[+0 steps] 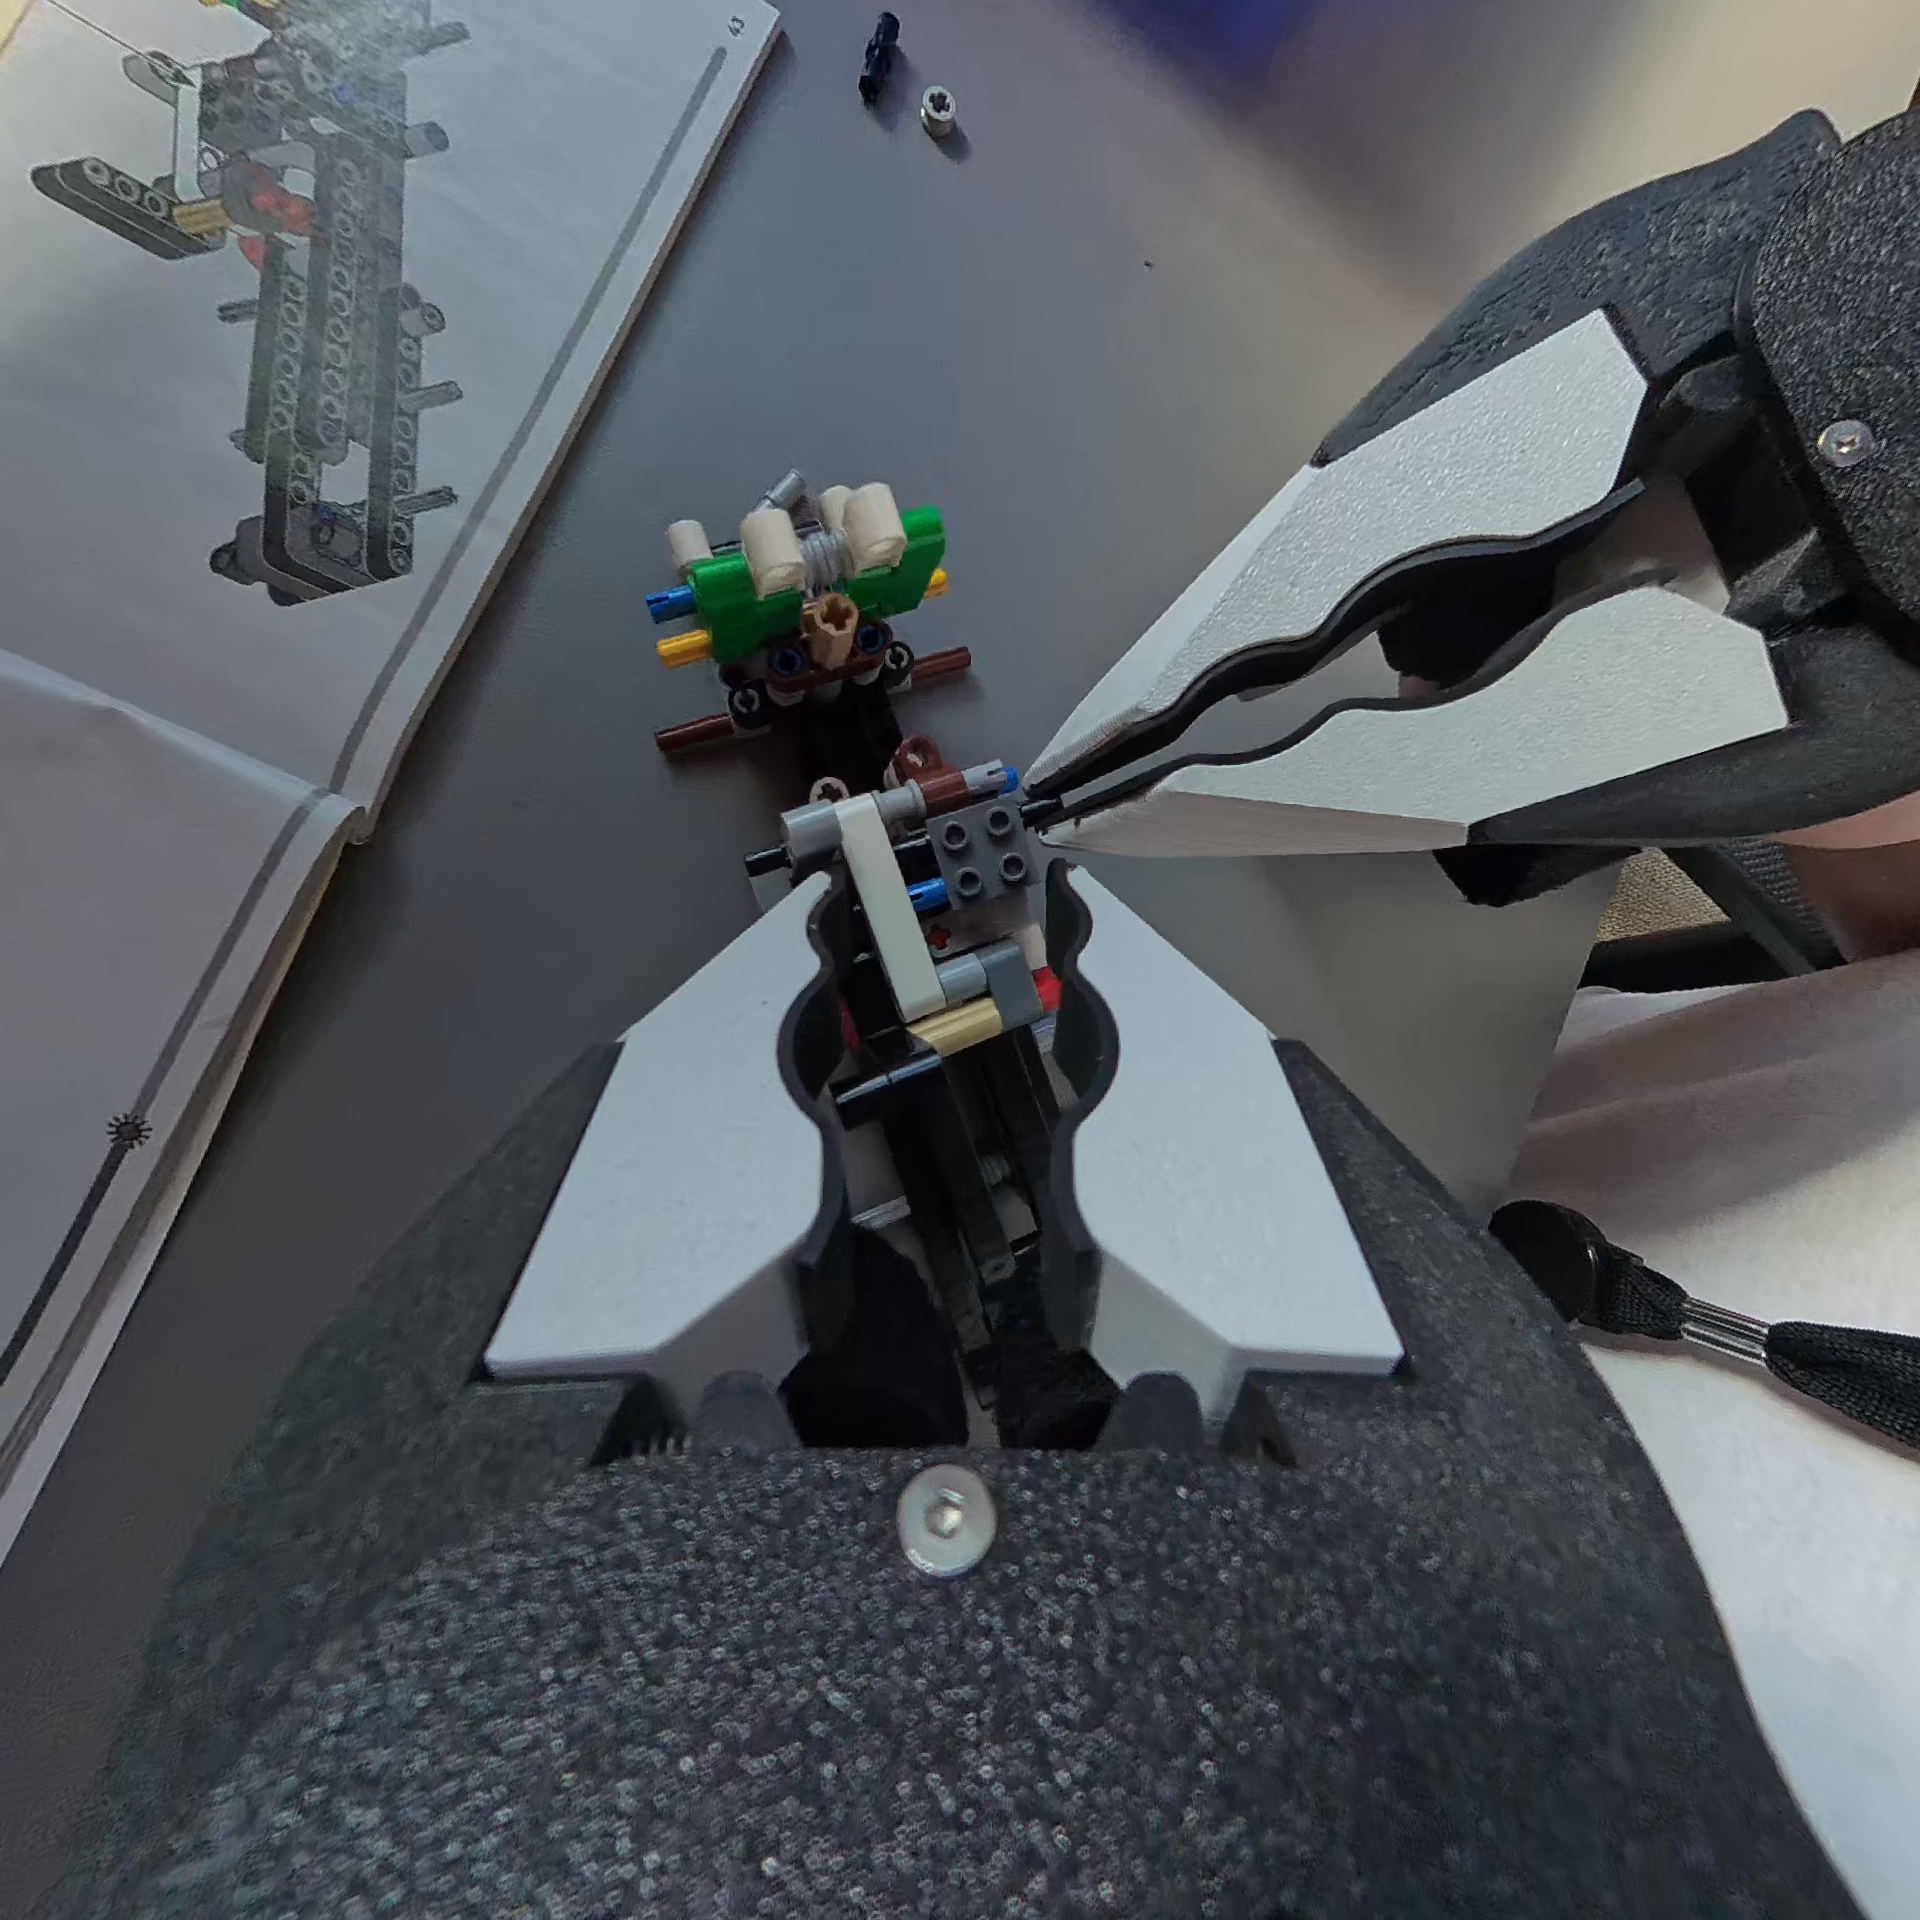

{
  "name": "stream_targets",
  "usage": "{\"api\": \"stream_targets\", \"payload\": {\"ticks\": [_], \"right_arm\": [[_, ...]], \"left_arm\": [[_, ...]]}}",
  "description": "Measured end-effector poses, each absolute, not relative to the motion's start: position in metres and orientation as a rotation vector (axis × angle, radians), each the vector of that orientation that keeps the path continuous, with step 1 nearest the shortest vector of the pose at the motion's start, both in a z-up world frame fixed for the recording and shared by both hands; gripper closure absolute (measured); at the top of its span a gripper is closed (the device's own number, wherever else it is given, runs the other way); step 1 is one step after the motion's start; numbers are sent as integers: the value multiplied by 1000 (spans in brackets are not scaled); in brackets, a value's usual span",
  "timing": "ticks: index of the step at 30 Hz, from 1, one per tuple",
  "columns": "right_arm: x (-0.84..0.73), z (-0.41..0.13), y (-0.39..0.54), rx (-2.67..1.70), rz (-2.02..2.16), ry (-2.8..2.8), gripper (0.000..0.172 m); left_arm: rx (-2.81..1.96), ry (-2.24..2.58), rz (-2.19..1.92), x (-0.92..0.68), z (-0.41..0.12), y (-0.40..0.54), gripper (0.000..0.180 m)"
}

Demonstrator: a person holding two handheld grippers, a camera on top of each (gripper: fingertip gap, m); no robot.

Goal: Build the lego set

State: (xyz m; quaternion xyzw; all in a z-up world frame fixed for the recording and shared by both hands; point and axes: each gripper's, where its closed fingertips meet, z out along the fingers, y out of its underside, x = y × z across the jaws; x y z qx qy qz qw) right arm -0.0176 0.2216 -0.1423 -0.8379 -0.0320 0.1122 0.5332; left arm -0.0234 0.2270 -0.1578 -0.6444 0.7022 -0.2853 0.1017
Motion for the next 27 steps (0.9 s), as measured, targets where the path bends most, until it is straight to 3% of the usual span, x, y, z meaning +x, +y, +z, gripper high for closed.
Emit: {"api": "stream_targets", "payload": {"ticks": [20, 24, 27], "right_arm": [[-17, -149, 220, -2028, 385, 78, 168], [-20, -142, 209, -2016, 410, -85, 162], [-14, -138, 194, -2047, 247, -424, 140]], "left_arm": [[-1891, 2162, -777, -21, -159, 228, 150], [-1909, 2179, -837, -22, -158, 227, 149], [-1886, 2219, -839, -22, -158, 226, 150]]}}
